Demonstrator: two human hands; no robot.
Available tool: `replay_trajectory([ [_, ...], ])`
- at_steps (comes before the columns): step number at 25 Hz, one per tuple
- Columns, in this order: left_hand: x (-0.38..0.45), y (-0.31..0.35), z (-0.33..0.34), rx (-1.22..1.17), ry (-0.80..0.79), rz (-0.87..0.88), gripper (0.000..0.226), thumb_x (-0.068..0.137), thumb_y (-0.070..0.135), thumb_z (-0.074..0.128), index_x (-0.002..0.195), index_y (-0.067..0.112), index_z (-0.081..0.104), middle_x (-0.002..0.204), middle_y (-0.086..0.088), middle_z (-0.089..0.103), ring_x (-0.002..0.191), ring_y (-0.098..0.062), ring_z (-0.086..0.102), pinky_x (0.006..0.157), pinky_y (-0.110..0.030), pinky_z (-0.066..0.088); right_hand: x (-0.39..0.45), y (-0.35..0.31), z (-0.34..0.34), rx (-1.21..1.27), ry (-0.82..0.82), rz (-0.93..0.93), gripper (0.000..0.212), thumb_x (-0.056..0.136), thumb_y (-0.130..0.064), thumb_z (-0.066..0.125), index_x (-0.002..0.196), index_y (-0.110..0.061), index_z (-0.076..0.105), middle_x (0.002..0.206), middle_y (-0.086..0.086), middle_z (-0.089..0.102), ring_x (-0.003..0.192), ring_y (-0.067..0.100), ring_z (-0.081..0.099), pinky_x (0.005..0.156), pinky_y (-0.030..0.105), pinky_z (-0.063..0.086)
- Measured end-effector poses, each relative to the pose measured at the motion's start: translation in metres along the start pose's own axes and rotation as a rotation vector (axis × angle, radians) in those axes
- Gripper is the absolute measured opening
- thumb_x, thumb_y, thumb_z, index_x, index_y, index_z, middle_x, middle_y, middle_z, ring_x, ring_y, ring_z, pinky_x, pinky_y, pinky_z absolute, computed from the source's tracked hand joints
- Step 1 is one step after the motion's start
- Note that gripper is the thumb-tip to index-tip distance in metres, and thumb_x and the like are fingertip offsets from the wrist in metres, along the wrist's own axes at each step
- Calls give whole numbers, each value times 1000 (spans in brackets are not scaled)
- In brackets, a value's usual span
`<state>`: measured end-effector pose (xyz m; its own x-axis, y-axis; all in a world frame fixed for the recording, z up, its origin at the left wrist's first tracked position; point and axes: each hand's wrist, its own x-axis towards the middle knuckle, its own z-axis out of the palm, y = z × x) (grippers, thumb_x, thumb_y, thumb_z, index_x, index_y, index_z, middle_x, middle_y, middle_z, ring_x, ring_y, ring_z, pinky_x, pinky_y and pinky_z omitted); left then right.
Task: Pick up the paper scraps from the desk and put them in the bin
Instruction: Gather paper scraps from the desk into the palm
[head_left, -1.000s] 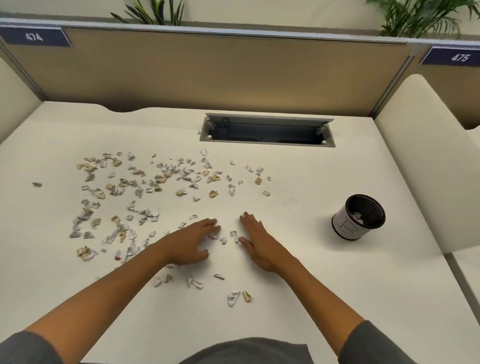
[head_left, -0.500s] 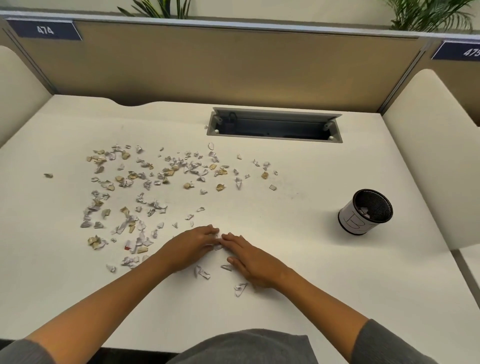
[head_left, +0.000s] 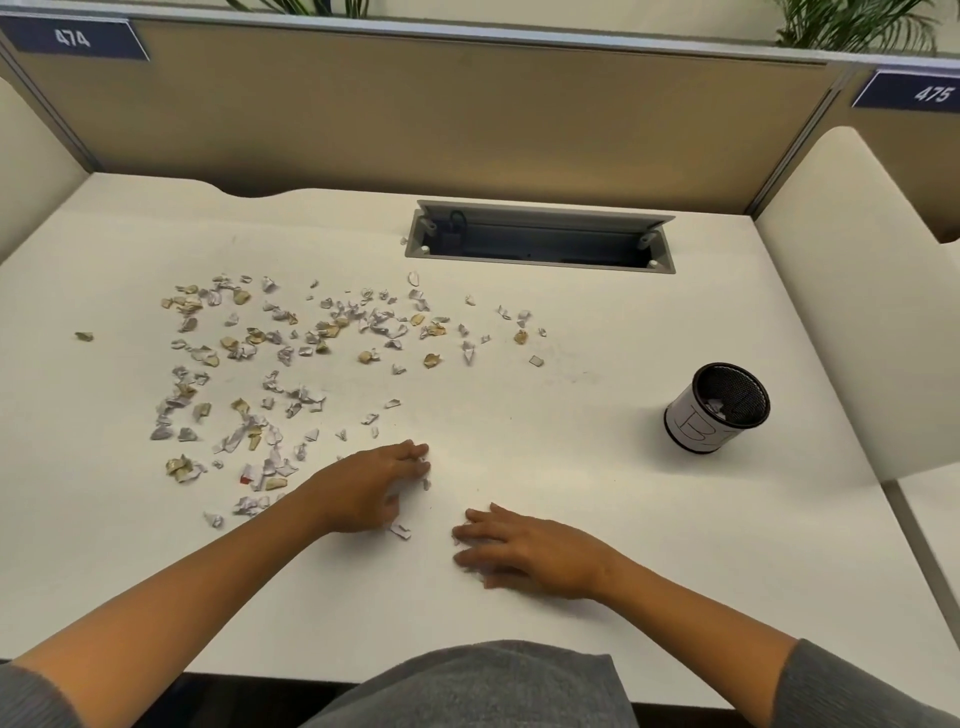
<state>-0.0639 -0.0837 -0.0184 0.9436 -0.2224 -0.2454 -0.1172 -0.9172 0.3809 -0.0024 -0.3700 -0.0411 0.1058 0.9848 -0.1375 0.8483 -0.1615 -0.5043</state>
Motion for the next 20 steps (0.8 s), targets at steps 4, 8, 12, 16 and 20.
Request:
replay_trajectory([
  [4, 2, 1, 3, 53, 69, 8, 27, 97, 16, 52, 118, 19, 70, 140, 7, 56, 126, -13, 55, 95, -27, 50, -19, 4, -4, -6, 66, 73, 39, 105, -22, 42, 141, -18, 55, 152, -1, 46, 146, 17, 35, 106, 36, 46],
  [8, 6, 4, 3, 130, 54, -17, 24, 96, 12, 50, 103, 12, 73, 124, 6, 64, 112, -14, 60, 87, -29, 50, -16, 2, -9, -49, 183, 145, 30, 105, -20, 46, 124, -15, 68, 131, 1, 64, 124, 21, 55, 88, 37, 52],
  [12, 16, 11, -2, 140, 34, -65, 24, 93, 8, 47, 93, 8, 71, 103, 3, 65, 96, -16, 61, 80, -30, 48, -11, -2, -14, 145, 355, 338, 22, 101, -24, 54, 112, -17, 73, 116, -6, 69, 104, 12, 63, 85, 25, 50],
  [16, 24, 19, -7, 10, 108, -155, 24, 87, 4, 51, 92, 8, 74, 99, 0, 70, 90, -18, 63, 79, -31, 52, -15, -1, -28, 605, 682, 585, 10, 89, -22, 73, 97, -22, 79, 94, -14, 75, 90, -1, 69, 80, 15, 53],
  [20, 31, 23, -14, -170, 191, -253, 18, 83, 2, 62, 89, 11, 76, 92, -1, 73, 81, -12, 65, 70, -18, 49, -34, 12, -62, 749, 881, 630, 13, 85, -16, 76, 87, -28, 79, 87, -14, 77, 85, 4, 73, 77, 14, 55],
])
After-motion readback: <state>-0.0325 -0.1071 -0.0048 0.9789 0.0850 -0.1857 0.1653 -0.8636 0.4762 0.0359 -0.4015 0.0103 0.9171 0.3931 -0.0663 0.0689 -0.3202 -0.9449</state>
